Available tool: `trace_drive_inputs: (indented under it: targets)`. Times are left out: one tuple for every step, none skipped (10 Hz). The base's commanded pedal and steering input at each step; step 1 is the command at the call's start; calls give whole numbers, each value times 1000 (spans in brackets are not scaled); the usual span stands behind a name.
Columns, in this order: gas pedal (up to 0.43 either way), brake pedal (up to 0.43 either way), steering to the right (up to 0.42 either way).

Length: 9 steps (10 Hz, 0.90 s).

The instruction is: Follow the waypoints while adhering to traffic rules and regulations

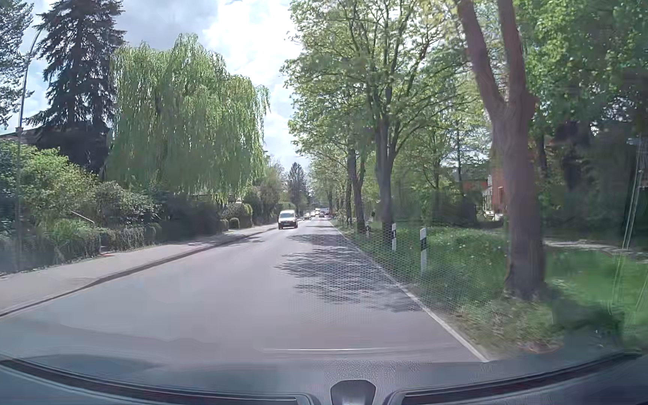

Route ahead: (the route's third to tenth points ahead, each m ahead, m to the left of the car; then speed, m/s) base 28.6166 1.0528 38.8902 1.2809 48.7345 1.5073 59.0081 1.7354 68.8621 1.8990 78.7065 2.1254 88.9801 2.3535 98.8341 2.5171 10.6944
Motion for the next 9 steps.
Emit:
trace_drive_inputs:
  targets:
    - [47,0,-1]
    - [47,0,-1]
    - [39,0,-1]
    - [39,0,-1]
    - [39,0,-1]
    - [39,0,-1]
    - [39,0,-1]
    - [39,0,-2]
    - [39,0,-4]
